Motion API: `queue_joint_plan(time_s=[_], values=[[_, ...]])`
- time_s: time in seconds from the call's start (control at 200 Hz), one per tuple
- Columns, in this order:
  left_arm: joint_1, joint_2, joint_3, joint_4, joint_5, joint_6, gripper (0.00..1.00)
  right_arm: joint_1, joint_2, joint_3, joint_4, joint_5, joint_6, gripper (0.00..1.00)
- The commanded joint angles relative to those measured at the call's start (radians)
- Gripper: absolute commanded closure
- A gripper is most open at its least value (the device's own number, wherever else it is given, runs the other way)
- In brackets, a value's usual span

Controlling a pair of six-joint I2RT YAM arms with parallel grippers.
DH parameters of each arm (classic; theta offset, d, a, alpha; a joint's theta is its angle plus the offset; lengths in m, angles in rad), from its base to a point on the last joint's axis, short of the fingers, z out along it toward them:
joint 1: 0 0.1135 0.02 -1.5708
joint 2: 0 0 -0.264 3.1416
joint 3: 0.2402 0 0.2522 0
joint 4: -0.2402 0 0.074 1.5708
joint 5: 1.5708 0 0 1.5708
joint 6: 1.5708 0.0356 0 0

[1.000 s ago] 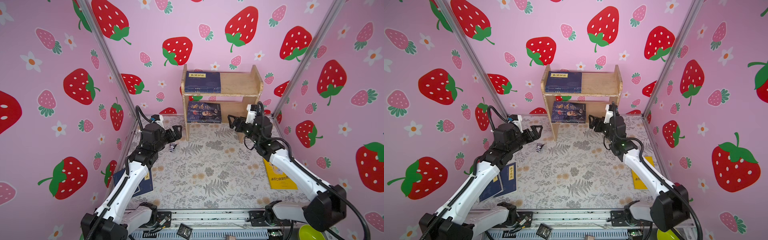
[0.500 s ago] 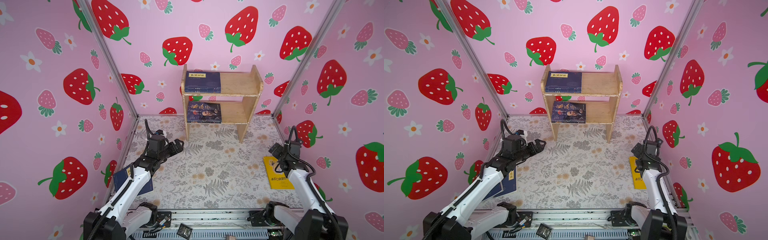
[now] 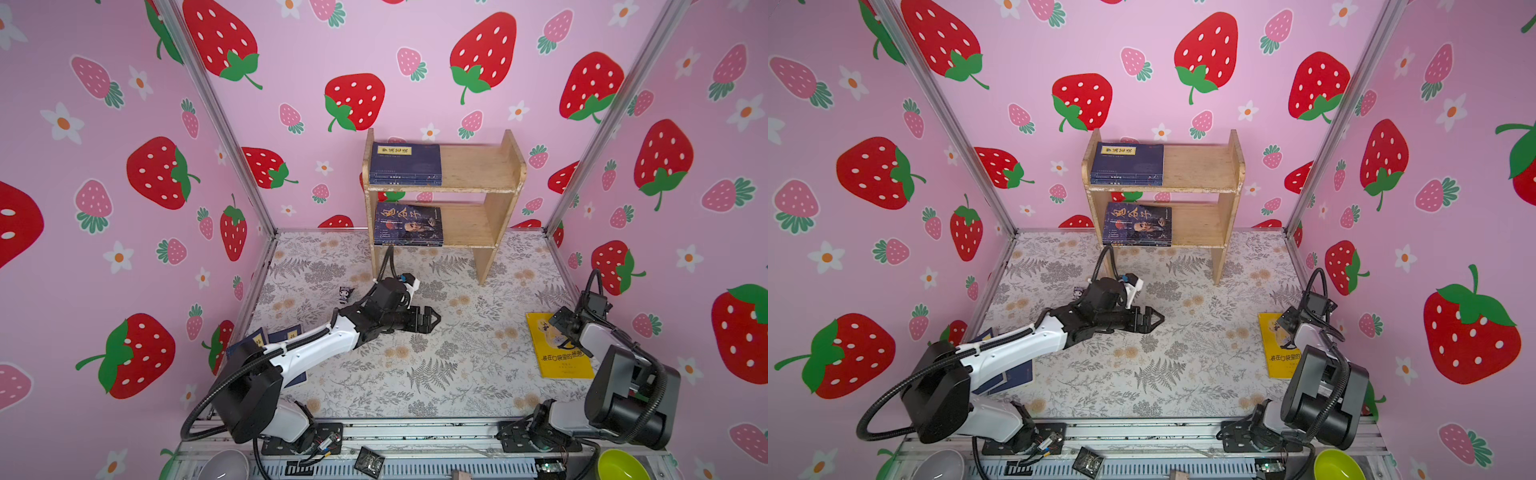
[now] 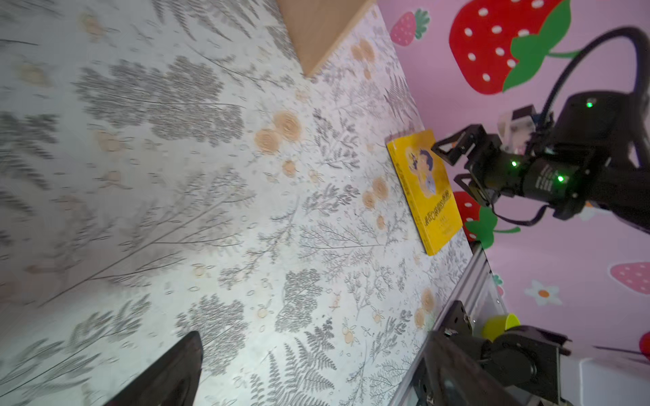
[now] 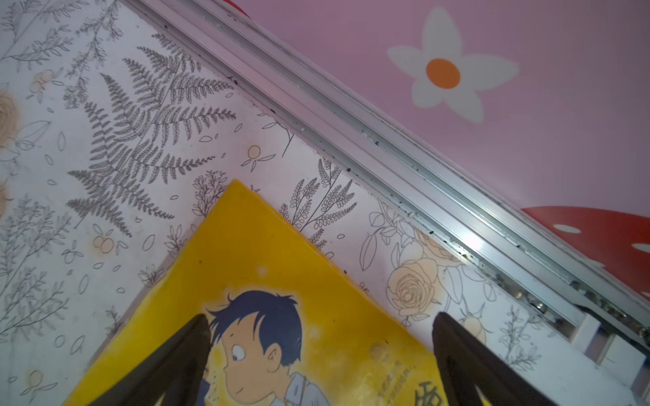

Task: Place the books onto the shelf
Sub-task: 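Move the right gripper to the yellow book while the left gripper reaches toward it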

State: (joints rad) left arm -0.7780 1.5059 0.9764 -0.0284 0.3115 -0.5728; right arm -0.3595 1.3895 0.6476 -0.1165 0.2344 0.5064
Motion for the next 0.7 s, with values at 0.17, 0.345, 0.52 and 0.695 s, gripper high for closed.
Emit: queue_joint_plan(time_s=[0.17, 0.345, 0.52, 0.695], values=[[-0.066, 0.183, 0.170, 0.140, 0.101, -0.046, 0.01, -0.039, 0.106, 0.014, 0.009, -0.071, -0.021, 0.00], [-0.065, 0.228, 0.195, 0.150, 0.109, -0.063, 0.01, -0.038, 0.110, -0.012, 0.024, -0.319, 0.017, 0.01], [-0.060, 0.271, 0.231, 0.132, 0.093, -0.097, 0.00, -0.019, 0.068, -0.067, 0.033, -0.544, 0.042, 0.00], [-0.061, 0.321, 0.216, 0.123, 0.019, -0.207, 0.01, 0.151, -0.019, -0.126, 0.040, -0.570, 0.133, 0.00]])
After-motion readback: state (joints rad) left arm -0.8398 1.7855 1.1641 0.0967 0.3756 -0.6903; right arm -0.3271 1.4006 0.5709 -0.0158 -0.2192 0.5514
